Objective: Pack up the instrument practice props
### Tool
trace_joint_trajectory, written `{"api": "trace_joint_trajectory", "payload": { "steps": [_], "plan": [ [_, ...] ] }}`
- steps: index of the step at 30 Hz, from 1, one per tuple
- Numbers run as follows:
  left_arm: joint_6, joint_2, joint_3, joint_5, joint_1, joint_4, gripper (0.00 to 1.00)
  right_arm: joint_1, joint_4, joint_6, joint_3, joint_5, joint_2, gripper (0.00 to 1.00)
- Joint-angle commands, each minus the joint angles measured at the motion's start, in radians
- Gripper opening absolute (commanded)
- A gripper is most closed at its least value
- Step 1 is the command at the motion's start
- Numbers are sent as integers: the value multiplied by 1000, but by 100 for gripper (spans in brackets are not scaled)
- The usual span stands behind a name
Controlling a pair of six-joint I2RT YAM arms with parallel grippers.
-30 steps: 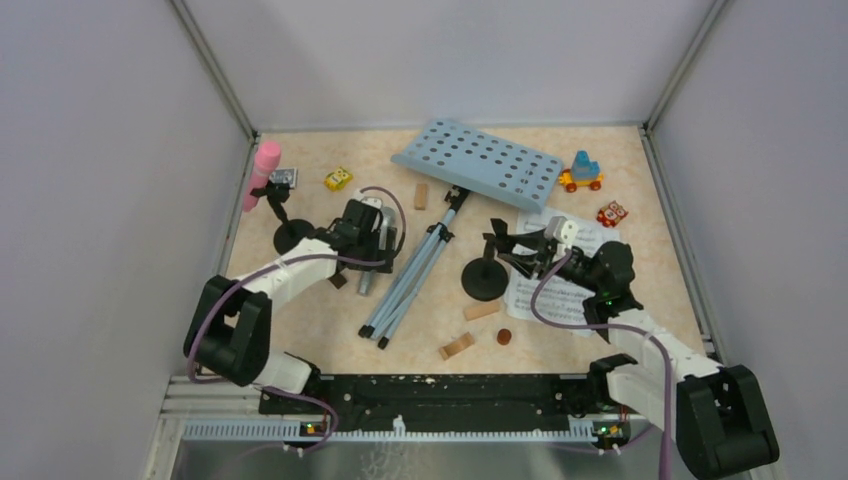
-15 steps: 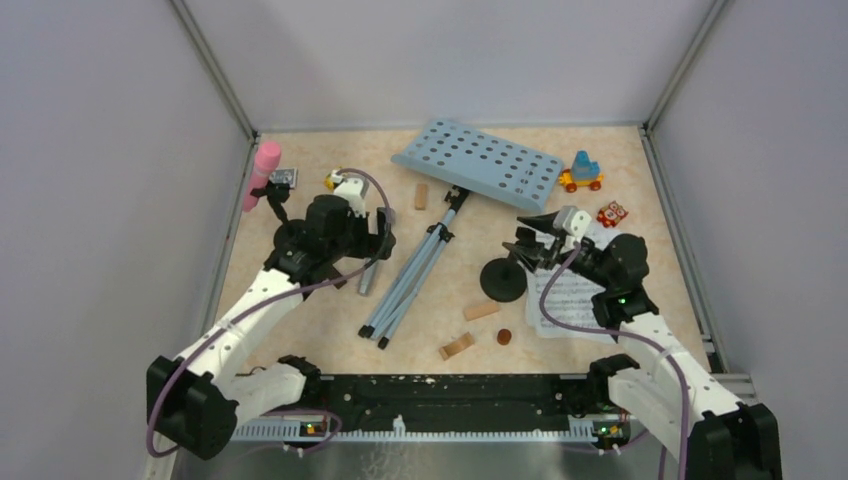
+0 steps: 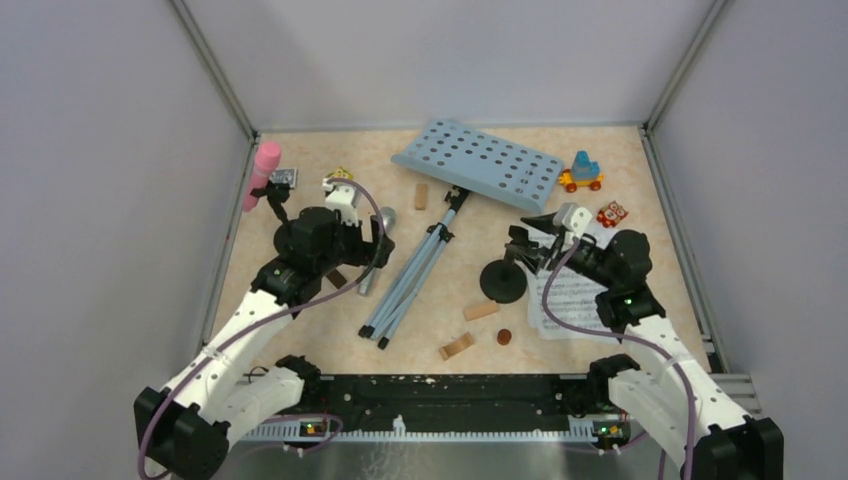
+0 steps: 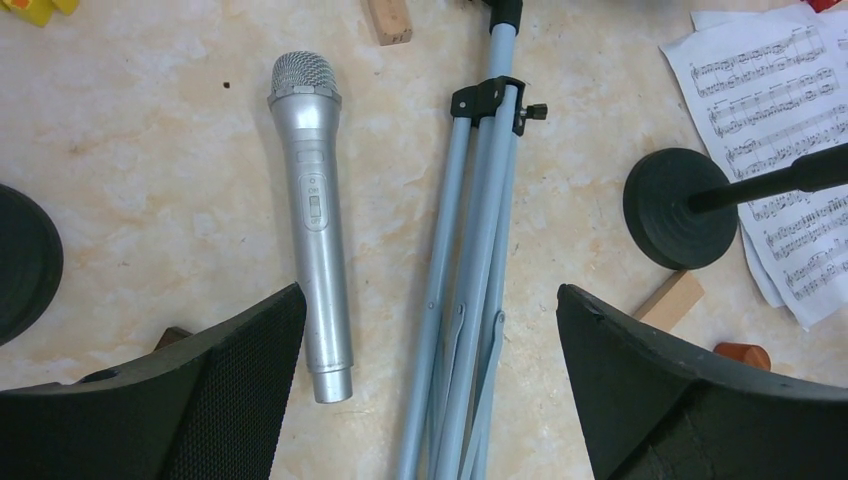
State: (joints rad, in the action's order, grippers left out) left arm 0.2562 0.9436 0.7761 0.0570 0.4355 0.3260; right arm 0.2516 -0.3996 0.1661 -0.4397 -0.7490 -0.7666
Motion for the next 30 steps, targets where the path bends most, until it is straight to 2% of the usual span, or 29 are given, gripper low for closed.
{"api": "trace_joint_trajectory", "payload": {
  "steps": [1,6,14,17,18,24,30],
  "plan": [
    [-13,-50,18,19,2,6,99,-6,213,65,-103,47,16,59],
    [-15,-70,26,31,2,24,99,-6,279,76,-127,68,16,52],
    [-15,-100,47,20,2,75,99,-6,297,71,-175,14,-48,21],
    [-15,-122,54,2,2,97,99,-5,278,71,-176,4,-56,3],
    [-15,-128,54,-4,1,102,99,-6,262,64,-176,3,-61,0],
    [6,-166,32,-35,1,109,99,14,172,36,-211,17,-126,0],
    [32,-176,35,-83,2,141,99,105,101,45,-275,175,-221,0]
  ]
}}
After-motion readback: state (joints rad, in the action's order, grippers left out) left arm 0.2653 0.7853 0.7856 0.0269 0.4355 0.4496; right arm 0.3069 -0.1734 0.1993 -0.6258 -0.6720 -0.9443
